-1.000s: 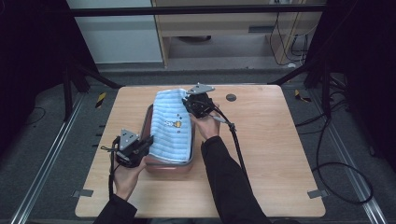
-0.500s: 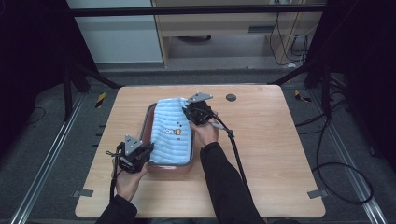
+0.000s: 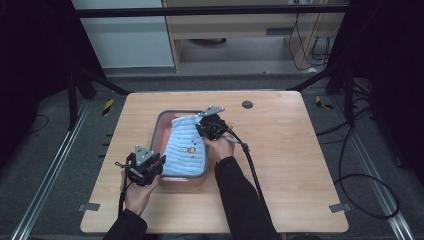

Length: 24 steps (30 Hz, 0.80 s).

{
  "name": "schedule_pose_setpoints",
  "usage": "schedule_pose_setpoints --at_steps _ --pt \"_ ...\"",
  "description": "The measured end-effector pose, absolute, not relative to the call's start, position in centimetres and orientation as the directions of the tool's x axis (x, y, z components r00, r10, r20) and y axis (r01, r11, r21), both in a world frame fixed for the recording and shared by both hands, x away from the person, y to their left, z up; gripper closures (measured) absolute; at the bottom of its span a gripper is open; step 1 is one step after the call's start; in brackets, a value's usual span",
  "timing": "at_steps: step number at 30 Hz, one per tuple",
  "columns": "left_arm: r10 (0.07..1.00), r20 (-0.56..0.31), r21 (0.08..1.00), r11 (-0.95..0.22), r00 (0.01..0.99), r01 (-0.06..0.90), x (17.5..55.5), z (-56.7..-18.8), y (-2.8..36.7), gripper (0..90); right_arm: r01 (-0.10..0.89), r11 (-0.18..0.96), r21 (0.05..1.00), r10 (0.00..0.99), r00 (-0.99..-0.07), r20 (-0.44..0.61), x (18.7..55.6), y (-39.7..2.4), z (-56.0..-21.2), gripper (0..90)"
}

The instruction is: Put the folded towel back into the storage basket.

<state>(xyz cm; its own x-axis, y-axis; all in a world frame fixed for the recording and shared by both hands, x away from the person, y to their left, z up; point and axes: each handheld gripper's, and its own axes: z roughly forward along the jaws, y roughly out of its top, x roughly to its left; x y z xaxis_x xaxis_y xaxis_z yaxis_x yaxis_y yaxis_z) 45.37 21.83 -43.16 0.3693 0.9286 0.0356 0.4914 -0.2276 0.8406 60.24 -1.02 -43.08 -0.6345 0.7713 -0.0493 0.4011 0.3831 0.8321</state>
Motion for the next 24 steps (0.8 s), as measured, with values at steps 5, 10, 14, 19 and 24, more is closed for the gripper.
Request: schedule_pose_setpoints --at_steps 5,10,14,19,24 --pt "0.93 0.034 0.852 -0.218 0.366 0.475 45.1 -42.7 21.9 68.3 0.388 0.356 0.85 0.788 -0.613 -0.051 59.9 -2.0 -42.4 55.6" --pt "0.929 0.029 0.87 -0.206 0.369 0.449 44.7 -41.9 22.4 62.4 0.363 0.279 0.889 0.814 -0.58 -0.019 59.1 -4.3 -40.9 42.9" --pt "0.926 0.021 0.885 -0.193 0.378 0.423 44.2 -41.2 23.0 55.3 0.353 0.189 0.916 0.841 -0.54 0.035 58.0 -7.8 -40.0 33.3" --pt "0.903 -0.009 0.896 -0.183 0.429 0.404 43.9 -40.5 23.8 43.2 0.357 0.148 0.922 0.871 -0.489 0.049 56.7 -12.3 -39.8 28.3" --pt "0.894 -0.001 0.899 -0.195 0.447 0.392 43.6 -40.3 24.7 36.5 0.371 0.129 0.92 0.895 -0.442 0.053 54.8 -16.6 -40.3 25.8"
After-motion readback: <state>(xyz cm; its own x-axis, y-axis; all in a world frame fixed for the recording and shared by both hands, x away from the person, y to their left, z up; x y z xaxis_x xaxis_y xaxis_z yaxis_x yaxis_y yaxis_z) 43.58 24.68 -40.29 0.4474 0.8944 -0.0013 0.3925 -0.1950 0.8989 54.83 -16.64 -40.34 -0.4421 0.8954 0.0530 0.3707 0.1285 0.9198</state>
